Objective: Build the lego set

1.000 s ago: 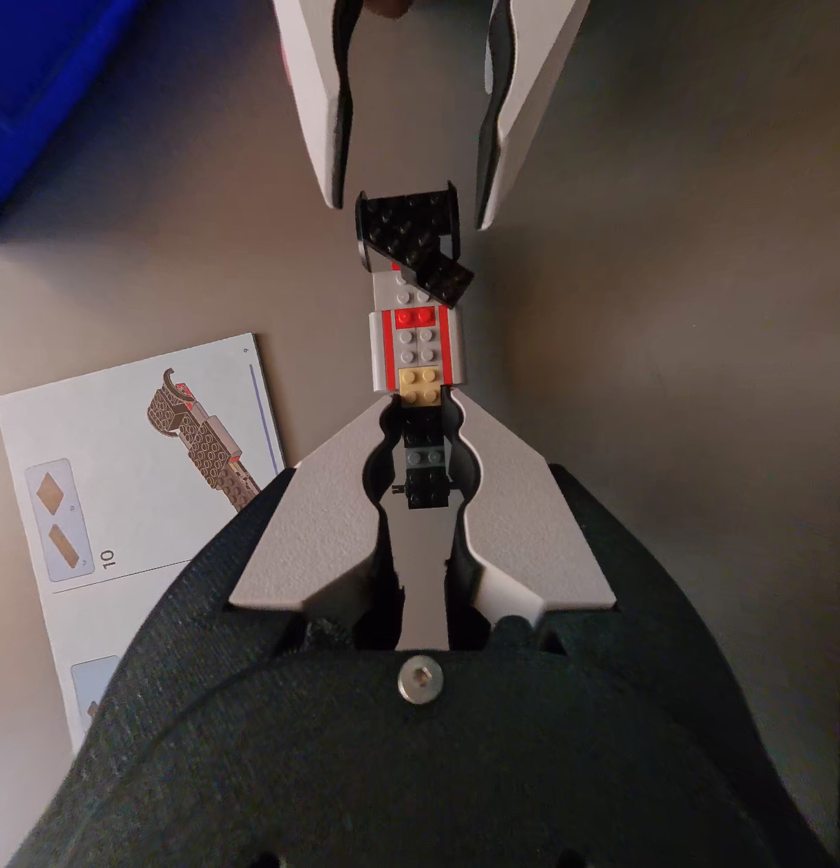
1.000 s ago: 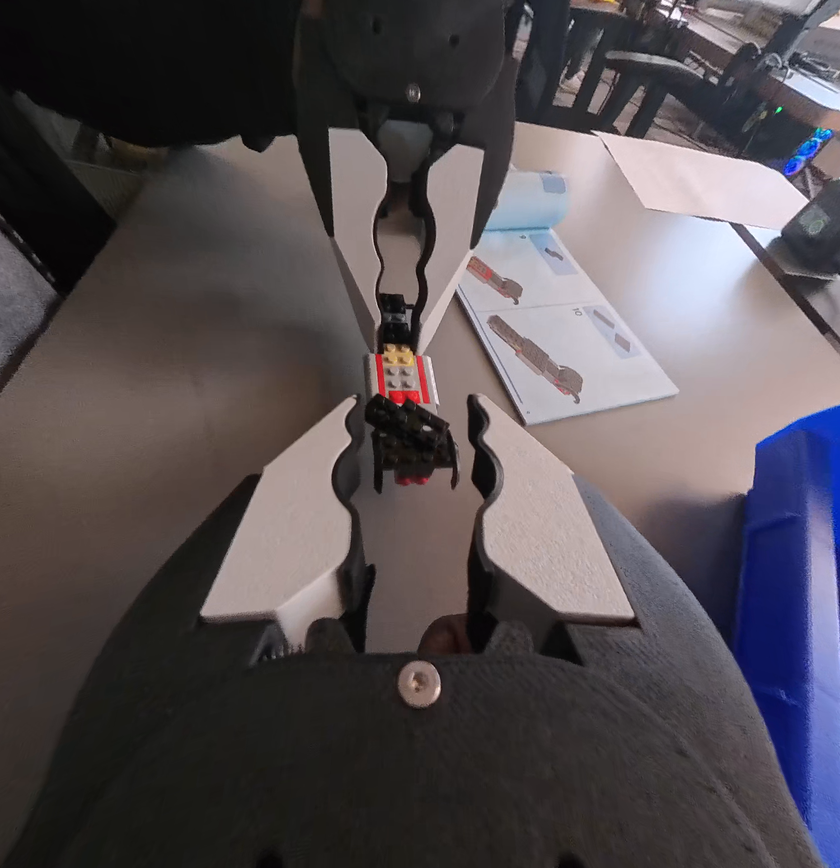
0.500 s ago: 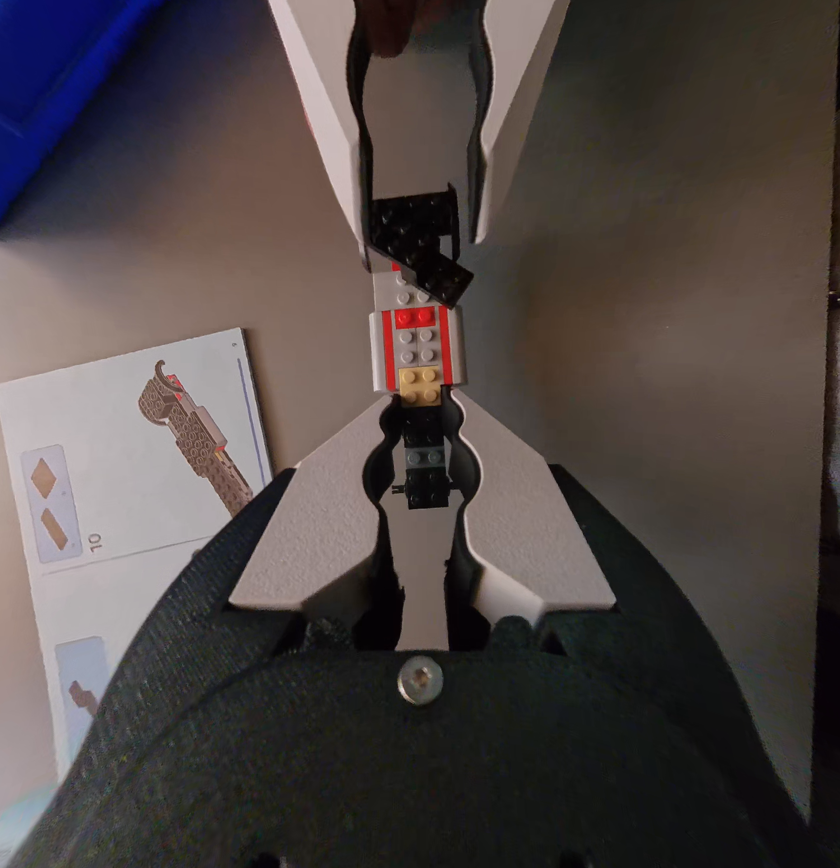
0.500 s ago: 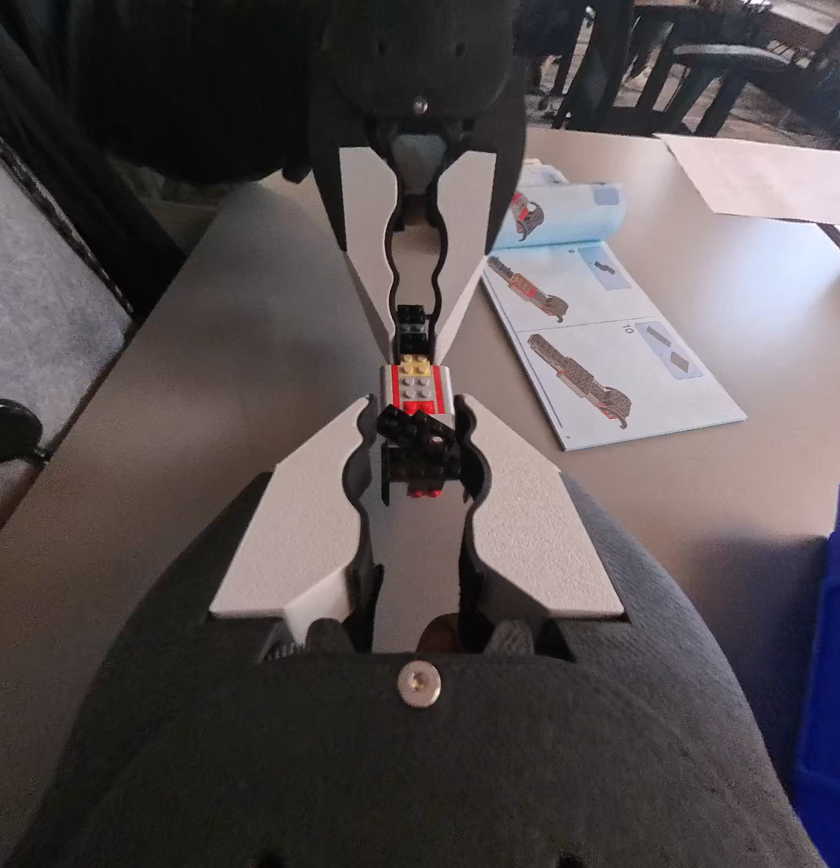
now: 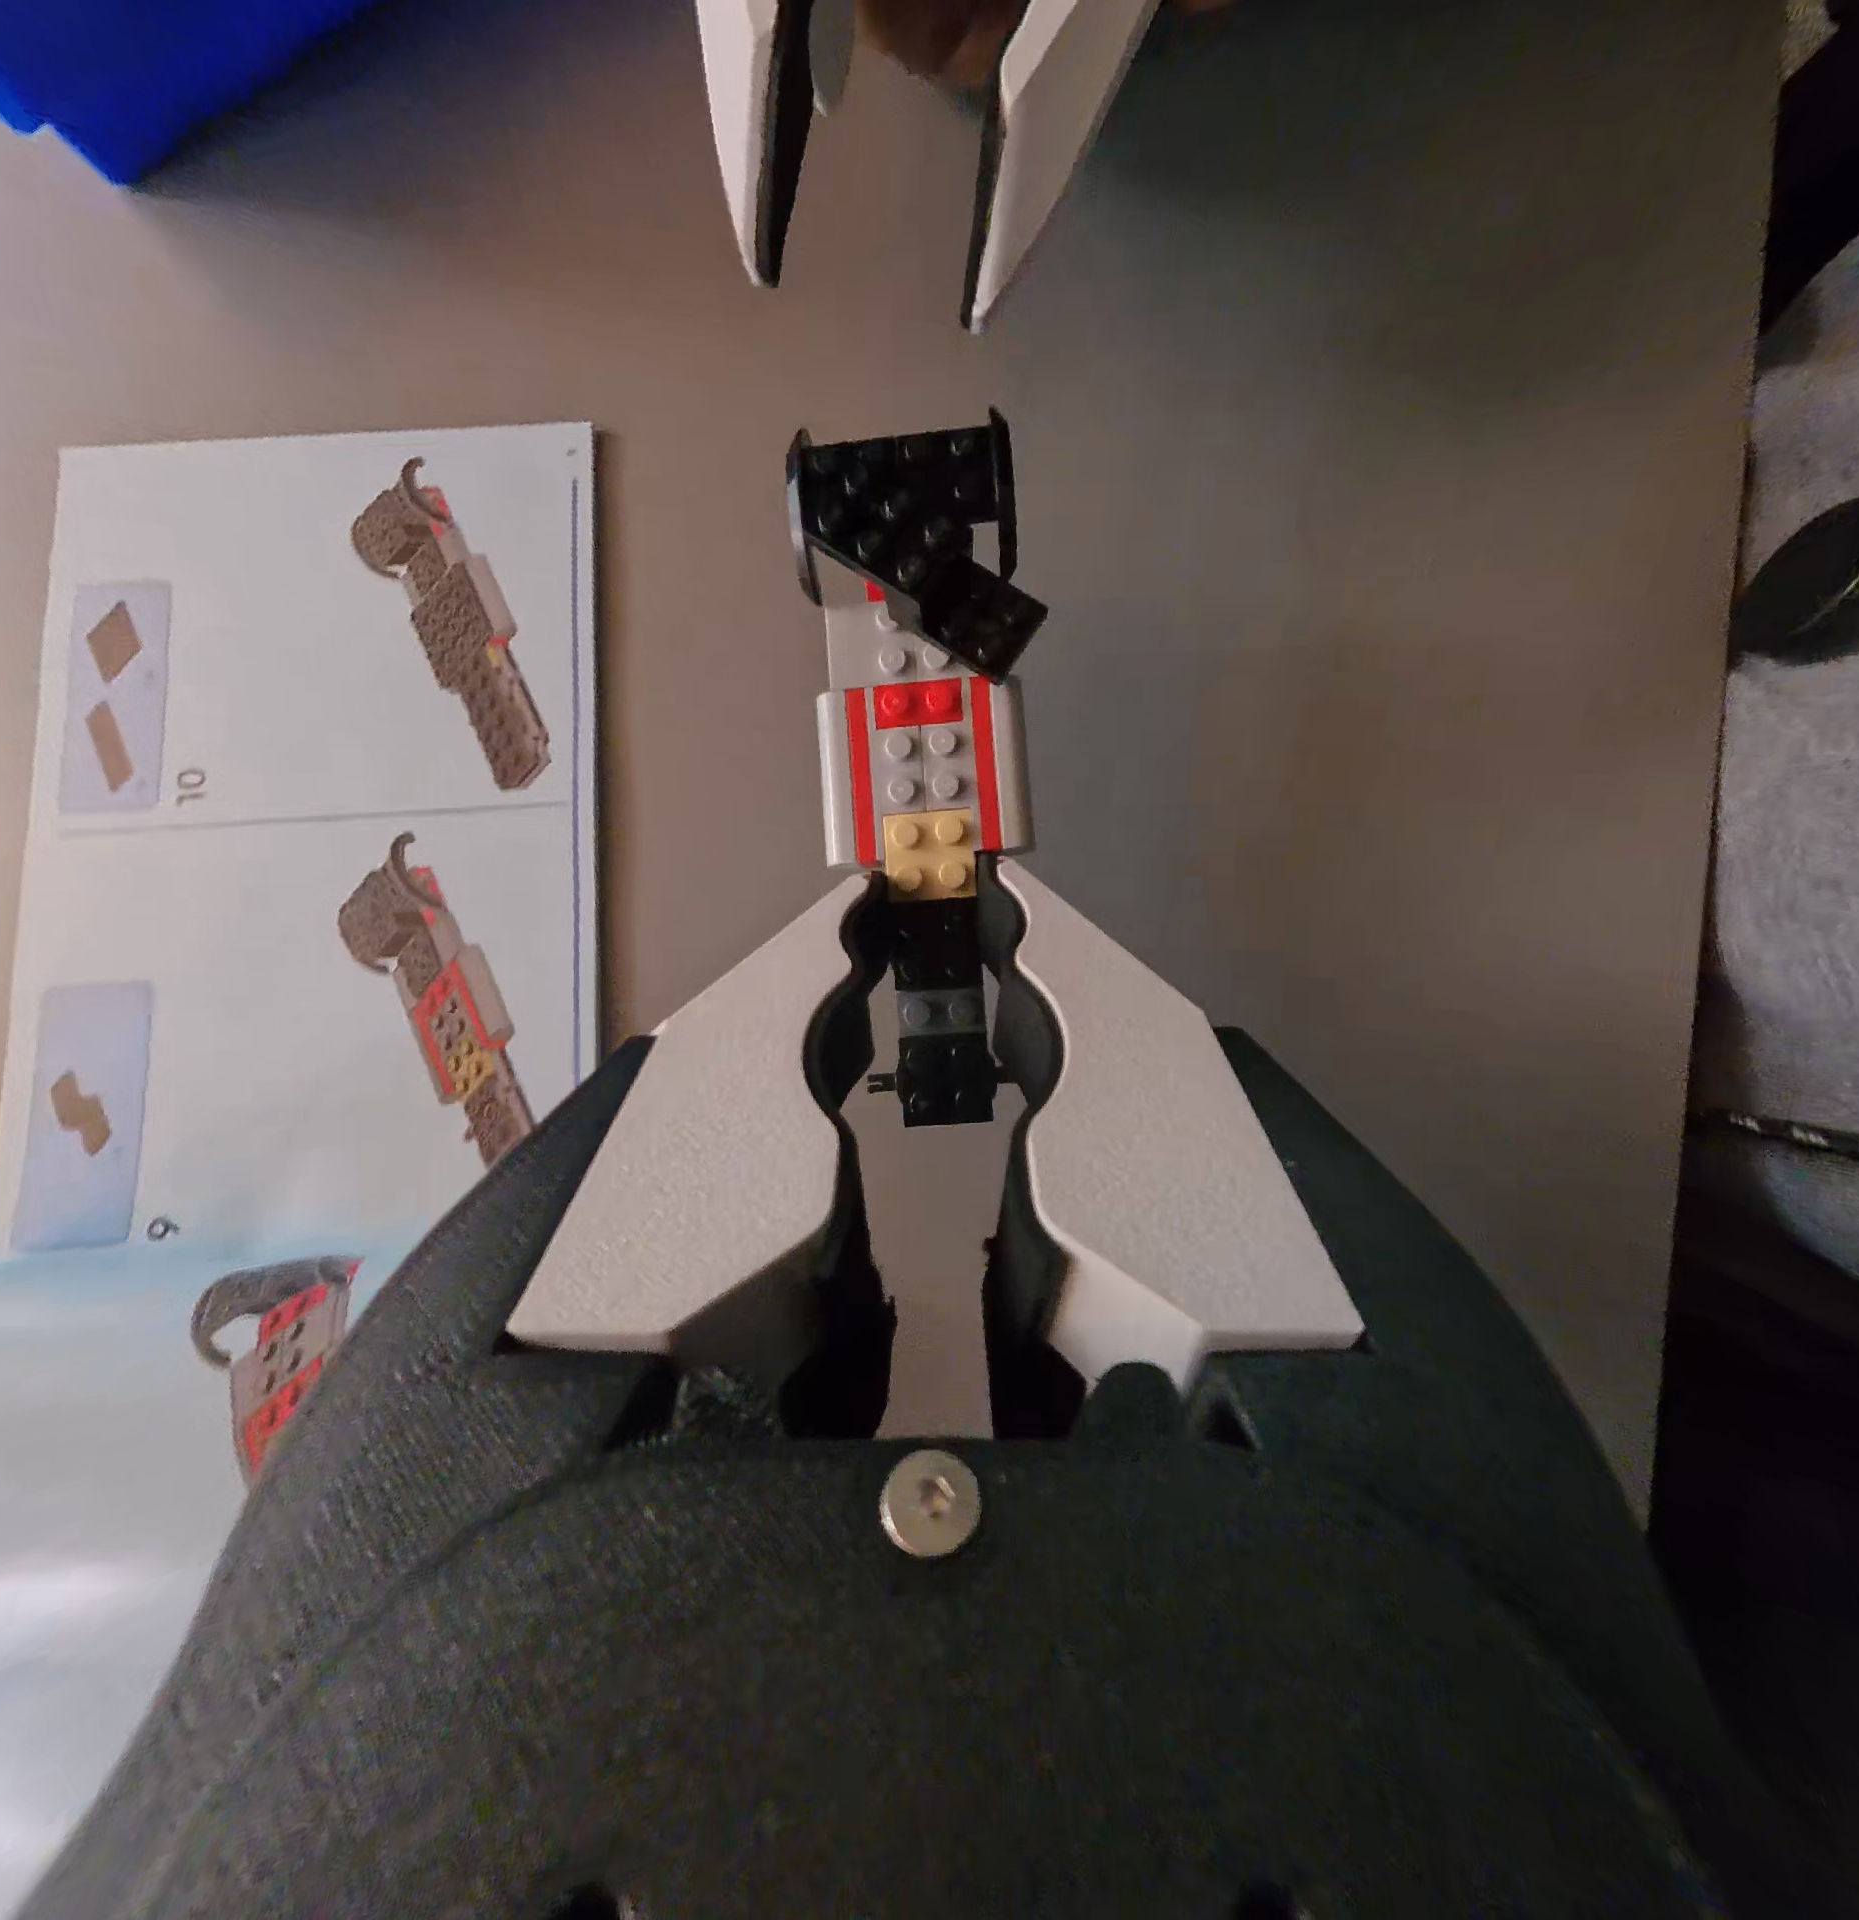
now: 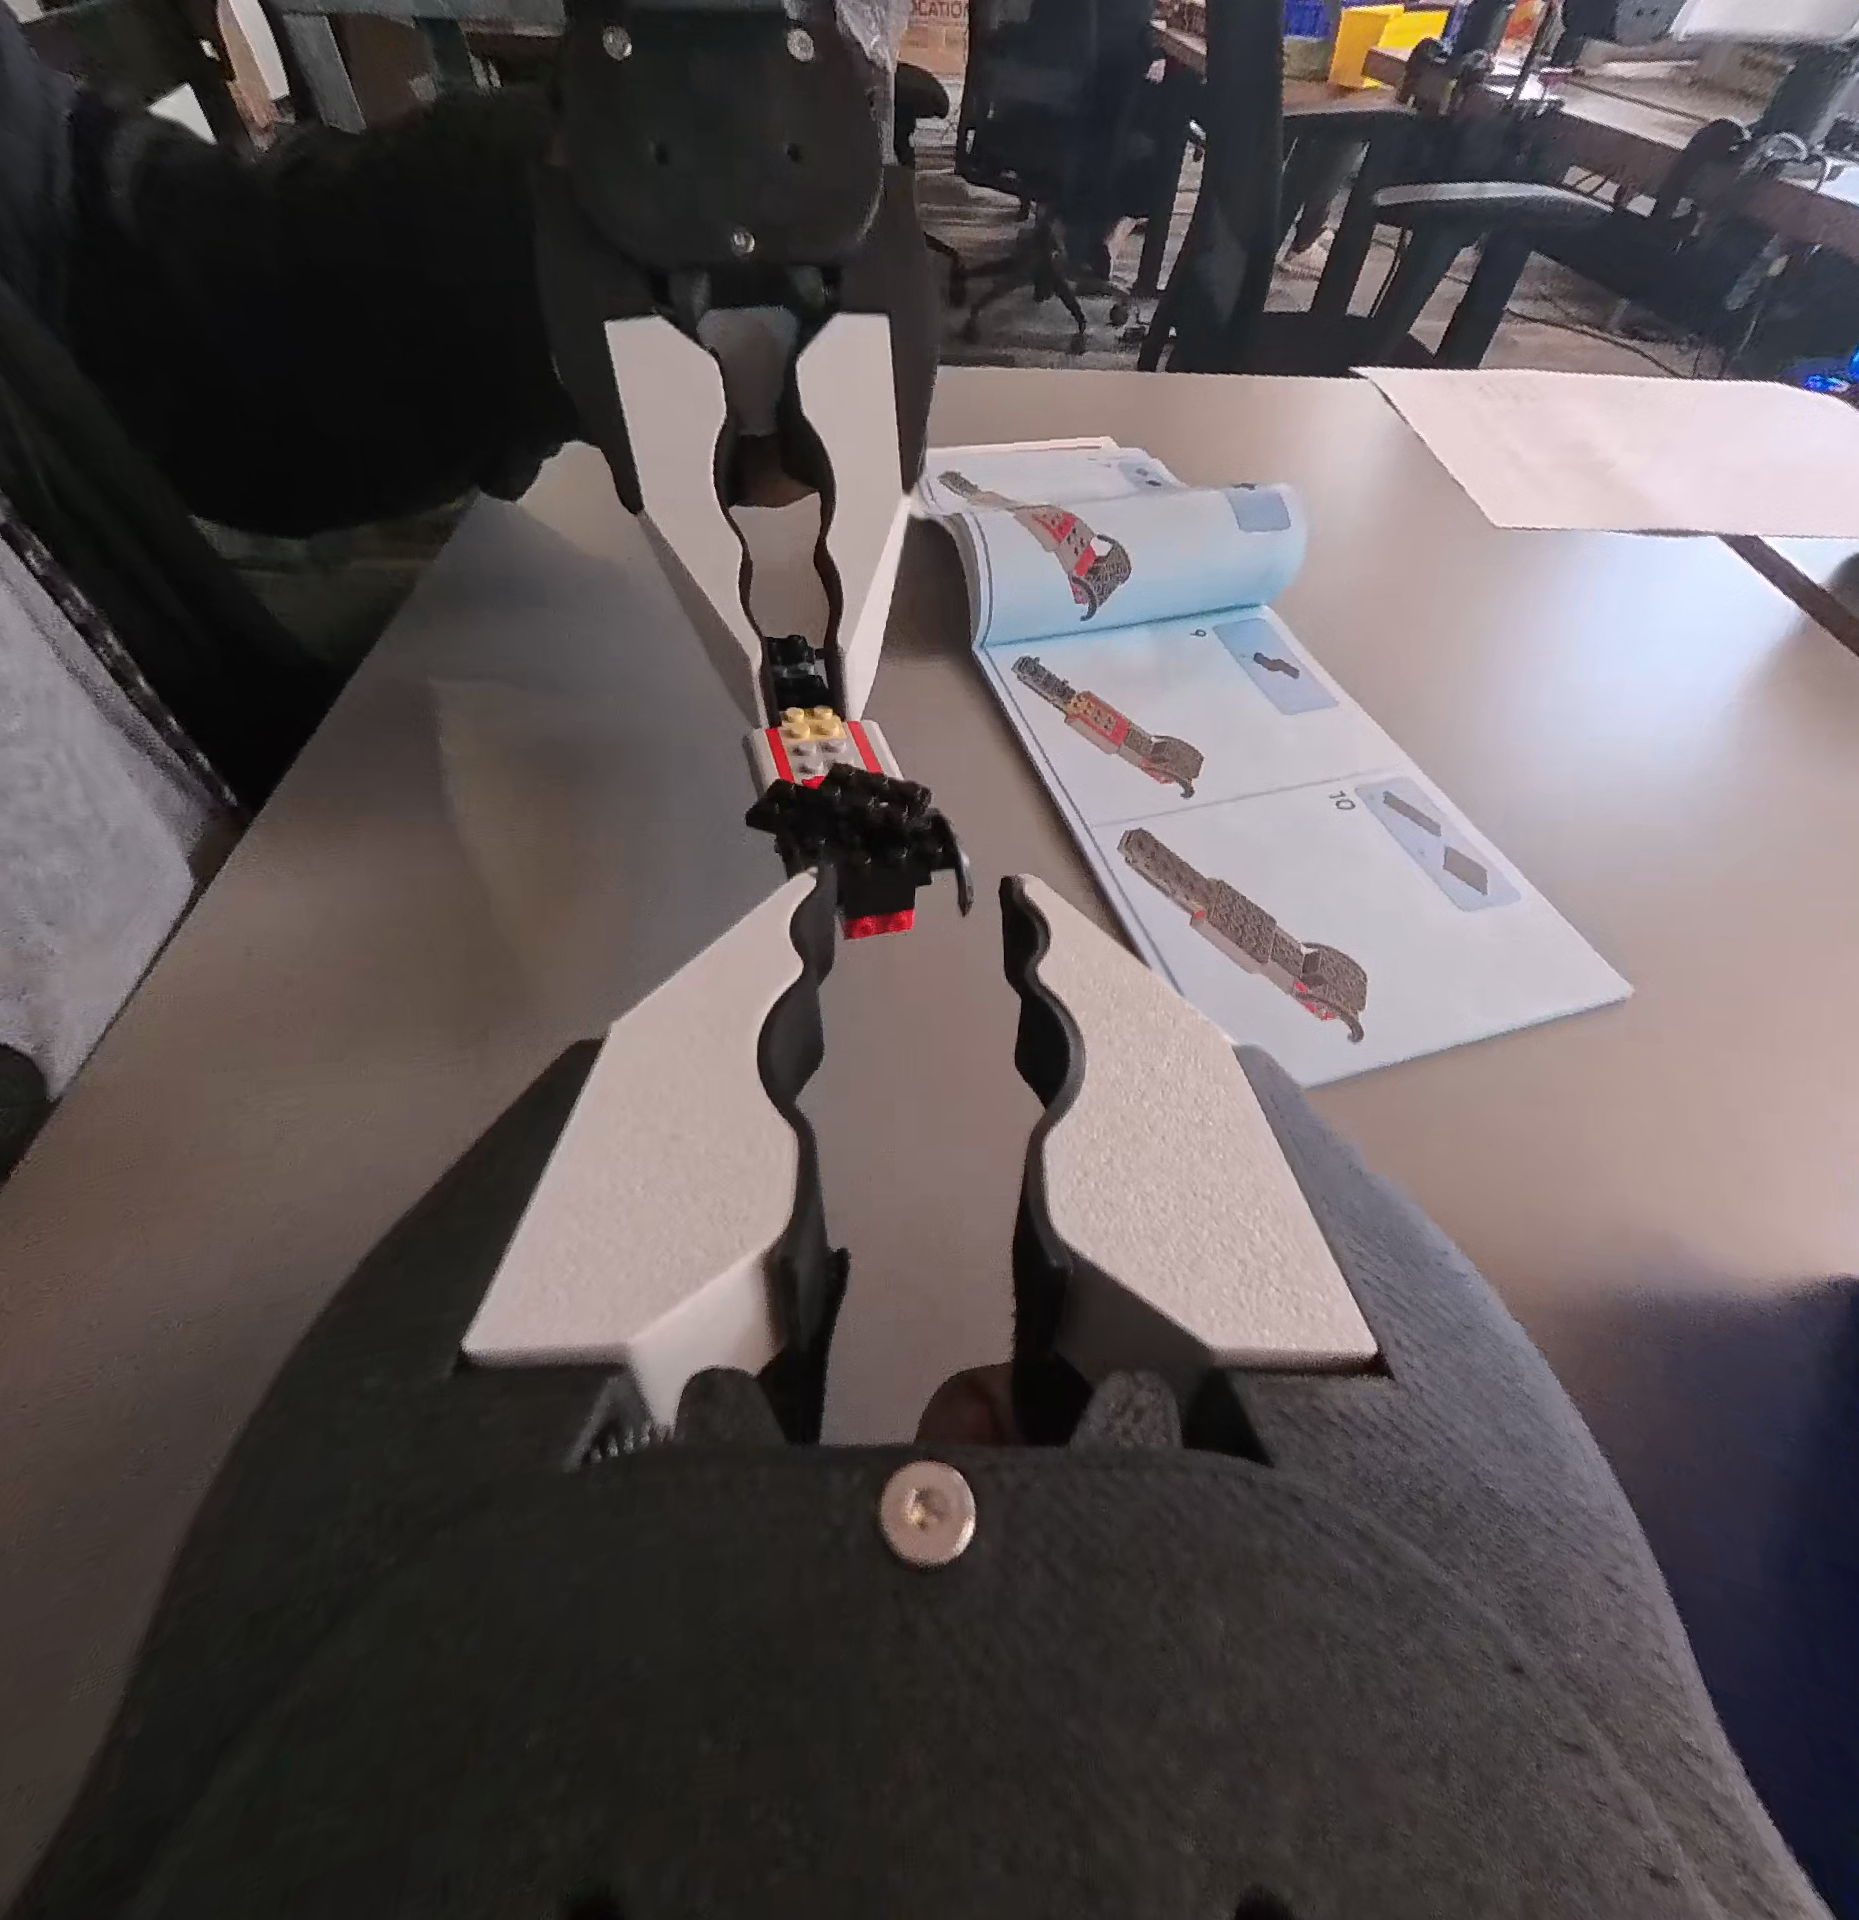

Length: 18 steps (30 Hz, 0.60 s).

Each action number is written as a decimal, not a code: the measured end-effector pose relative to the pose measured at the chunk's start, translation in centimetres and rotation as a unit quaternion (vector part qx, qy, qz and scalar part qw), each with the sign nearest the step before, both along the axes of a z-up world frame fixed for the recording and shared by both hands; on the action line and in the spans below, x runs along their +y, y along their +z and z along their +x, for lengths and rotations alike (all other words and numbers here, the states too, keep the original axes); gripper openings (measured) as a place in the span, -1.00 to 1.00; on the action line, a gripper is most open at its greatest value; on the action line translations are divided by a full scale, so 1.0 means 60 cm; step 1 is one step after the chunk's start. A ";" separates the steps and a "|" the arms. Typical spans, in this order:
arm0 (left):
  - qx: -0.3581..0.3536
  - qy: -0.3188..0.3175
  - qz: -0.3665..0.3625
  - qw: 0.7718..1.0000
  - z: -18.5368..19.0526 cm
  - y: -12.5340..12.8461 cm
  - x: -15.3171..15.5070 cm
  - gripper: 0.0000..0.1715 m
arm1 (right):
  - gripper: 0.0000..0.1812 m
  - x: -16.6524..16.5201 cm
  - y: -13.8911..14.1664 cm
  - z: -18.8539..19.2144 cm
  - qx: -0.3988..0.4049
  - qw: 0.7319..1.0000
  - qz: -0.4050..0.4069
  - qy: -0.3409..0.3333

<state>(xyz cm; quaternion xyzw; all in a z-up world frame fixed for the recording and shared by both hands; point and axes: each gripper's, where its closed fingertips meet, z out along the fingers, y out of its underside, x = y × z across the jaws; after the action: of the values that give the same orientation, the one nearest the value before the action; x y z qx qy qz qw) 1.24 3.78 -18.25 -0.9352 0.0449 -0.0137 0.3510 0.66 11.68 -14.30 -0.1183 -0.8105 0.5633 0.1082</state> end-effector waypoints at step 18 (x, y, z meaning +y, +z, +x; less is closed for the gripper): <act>-0.024 -0.009 0.026 0.999 -0.029 -0.021 -0.036 -0.82 | -0.61 -0.057 -0.006 -0.052 -0.025 1.000 0.003 -0.011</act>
<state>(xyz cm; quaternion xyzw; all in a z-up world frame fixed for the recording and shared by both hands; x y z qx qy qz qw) -0.50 1.60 -19.52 -0.9248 0.0454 -0.0383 0.3758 -2.45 8.26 -14.69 -0.1414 -0.8135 0.5562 0.0946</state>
